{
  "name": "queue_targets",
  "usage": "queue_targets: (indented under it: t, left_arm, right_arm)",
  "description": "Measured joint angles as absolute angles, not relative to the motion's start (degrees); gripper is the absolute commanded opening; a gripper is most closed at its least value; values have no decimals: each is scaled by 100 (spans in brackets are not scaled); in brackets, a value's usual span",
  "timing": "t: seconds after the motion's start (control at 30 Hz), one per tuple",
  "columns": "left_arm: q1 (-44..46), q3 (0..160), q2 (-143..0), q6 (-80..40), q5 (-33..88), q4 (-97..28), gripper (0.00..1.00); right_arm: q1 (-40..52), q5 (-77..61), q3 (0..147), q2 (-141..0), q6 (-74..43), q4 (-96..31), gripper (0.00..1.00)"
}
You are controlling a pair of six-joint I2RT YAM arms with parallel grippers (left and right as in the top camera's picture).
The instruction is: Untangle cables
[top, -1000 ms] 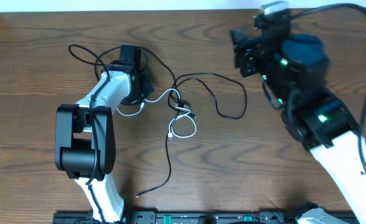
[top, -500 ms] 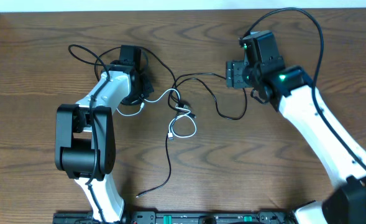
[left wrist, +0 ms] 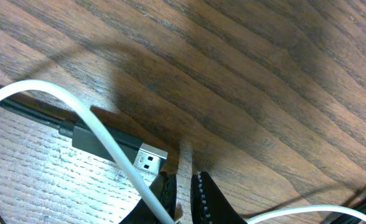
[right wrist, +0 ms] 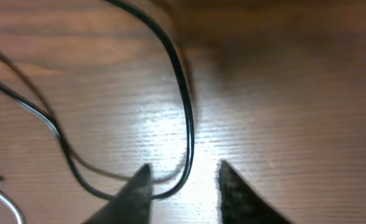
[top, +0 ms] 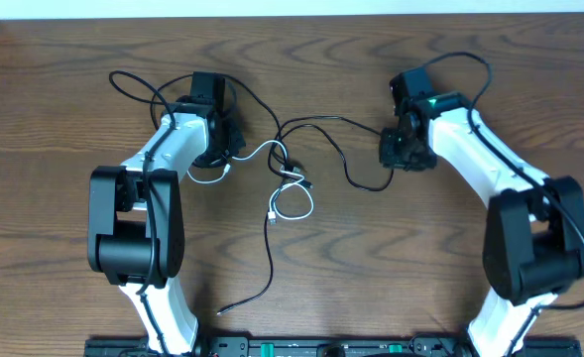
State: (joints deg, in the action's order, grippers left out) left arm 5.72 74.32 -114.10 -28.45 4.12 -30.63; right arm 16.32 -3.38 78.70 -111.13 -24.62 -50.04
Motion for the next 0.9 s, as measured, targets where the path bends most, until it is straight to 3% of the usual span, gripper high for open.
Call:
queue_targets:
  t: [0.47,0.53,0.6,0.63,0.67,0.9]
  left_arm:
    - [572,7432,-11410,-2845,412,-3063,14]
    - [572,7432,-11410,-2845,412,-3063,15]
    - [572,7432,-11410,-2845,414,-3063,17]
    - [572,7432,-11410,-2845,416,-3065,17]
    - [572,7432,-11410,-2845,414,-3068,23]
    - [572,7432,-11410,-2845,427,-3065,25]
  right_arm:
    - [1636,-381,7872,-11686,-2661,-4989,22]
    - [1636,-368,7872,-11686,-2674,-4987,7]
    - [1636,-336,7872,-11686,-2714,-4991,1]
    - [1636,-318,7872,-11686,-2722,-4993,1]
    - [1634,-316,7872,-11686,-2716,-4993,1]
    - [1636,-316,7872,-11686,-2504,-4963,1]
